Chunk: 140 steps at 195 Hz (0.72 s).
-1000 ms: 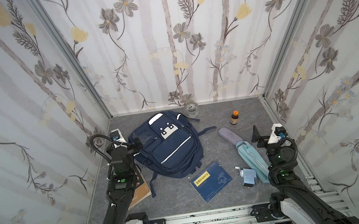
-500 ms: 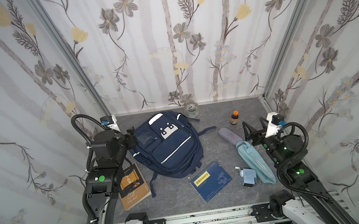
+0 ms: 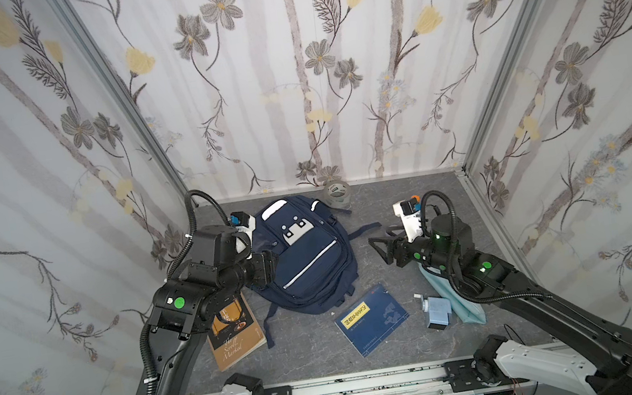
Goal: Pack the student bag
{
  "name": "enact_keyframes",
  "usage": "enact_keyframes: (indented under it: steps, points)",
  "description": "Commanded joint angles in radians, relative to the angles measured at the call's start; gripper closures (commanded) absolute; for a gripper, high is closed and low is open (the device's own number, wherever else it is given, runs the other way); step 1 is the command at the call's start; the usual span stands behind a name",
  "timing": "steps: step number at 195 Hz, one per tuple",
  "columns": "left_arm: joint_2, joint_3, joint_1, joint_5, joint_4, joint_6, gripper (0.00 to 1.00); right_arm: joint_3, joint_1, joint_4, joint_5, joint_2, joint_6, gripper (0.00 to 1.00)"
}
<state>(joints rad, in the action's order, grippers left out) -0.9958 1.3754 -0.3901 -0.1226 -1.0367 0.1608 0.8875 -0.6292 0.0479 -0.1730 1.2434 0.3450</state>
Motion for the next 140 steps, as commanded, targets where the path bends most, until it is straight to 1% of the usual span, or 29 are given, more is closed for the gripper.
enact_keyframes:
  steps: [1,9,25,39,50,72,95,140]
  points:
    - [-0.010,-0.022,-0.010,-0.044,-0.021,0.084,0.35,0.096,0.000,-0.015,-0.036,0.123,0.043,0.36]
    - [-0.017,-0.032,-0.012,-0.053,-0.015,0.101,0.36,0.142,0.003,-0.002,-0.052,0.180,0.044,0.38]
    - [-0.024,-0.056,-0.015,-0.071,0.008,0.129,0.36,0.222,0.007,0.018,-0.073,0.283,0.053,0.39]
    - [-0.020,-0.093,-0.016,-0.081,0.047,0.147,0.36,0.270,0.014,0.014,-0.071,0.345,0.068,0.38]
    - [-0.014,-0.121,-0.016,-0.086,0.080,0.155,0.36,0.297,0.023,0.008,-0.072,0.428,0.088,0.36]
    - [-0.018,-0.157,-0.016,-0.083,0.113,0.167,0.36,0.336,0.054,-0.011,-0.103,0.534,0.151,0.35]
    - [-0.032,-0.176,-0.016,-0.074,0.122,0.176,0.36,0.367,0.075,-0.028,-0.131,0.617,0.191,0.35]
    - [-0.038,-0.195,-0.016,-0.033,0.130,0.179,0.35,0.386,0.097,-0.028,-0.170,0.726,0.241,0.29]
